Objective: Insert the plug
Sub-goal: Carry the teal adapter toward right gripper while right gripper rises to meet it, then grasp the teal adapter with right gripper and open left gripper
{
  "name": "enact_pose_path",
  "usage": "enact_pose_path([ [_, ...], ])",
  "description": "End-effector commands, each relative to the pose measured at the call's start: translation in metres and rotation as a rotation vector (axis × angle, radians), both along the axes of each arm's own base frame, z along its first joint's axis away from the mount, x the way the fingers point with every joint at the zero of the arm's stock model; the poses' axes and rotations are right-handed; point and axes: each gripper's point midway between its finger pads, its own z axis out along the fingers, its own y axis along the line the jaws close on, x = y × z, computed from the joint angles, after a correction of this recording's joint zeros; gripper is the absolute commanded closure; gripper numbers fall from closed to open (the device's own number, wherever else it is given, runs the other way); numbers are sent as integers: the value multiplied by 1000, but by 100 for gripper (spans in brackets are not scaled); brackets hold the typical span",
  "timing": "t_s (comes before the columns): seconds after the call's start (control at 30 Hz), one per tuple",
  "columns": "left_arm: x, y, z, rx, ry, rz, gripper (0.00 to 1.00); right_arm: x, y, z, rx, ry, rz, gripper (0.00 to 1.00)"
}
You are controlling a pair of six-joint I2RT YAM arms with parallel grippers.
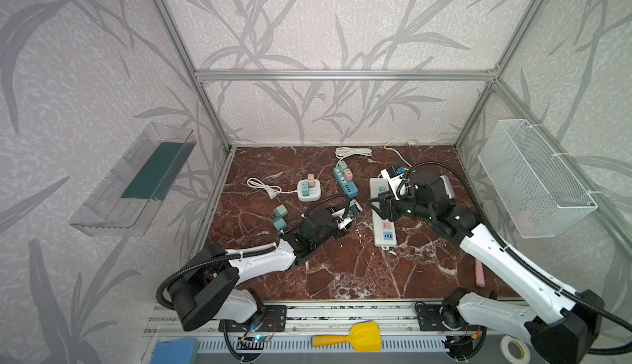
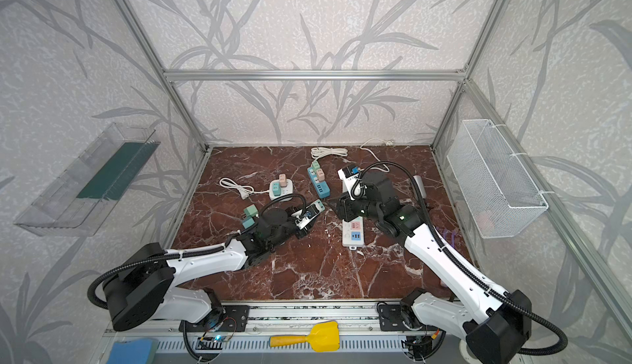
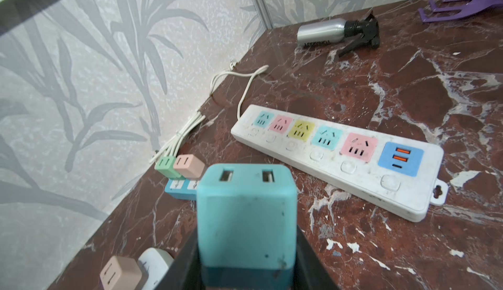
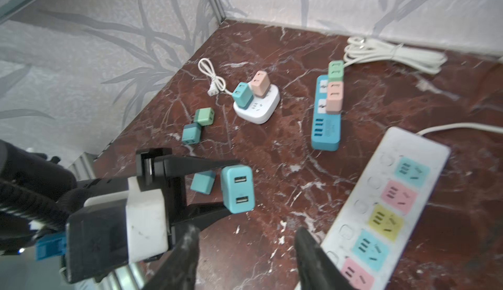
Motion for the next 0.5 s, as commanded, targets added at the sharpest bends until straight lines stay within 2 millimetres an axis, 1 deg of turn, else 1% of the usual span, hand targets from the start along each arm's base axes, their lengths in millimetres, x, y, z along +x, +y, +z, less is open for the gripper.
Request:
enact_pose_path([
  [0.0, -8, -7, 37, -71, -109, -73, 100, -16, 9, -8, -12, 81, 94, 32],
  [0.13, -9, -8, 40, -88, -106, -79, 100, -19, 19, -10, 19, 115, 143, 31],
  [0.23, -11, -10, 39, -85, -93, -93, 100, -16, 25, -14, 23, 131, 153, 31],
  [0.47, -12, -12, 40, -90, -87, -101, 100, -6, 38, -17, 40, 147, 161, 37],
])
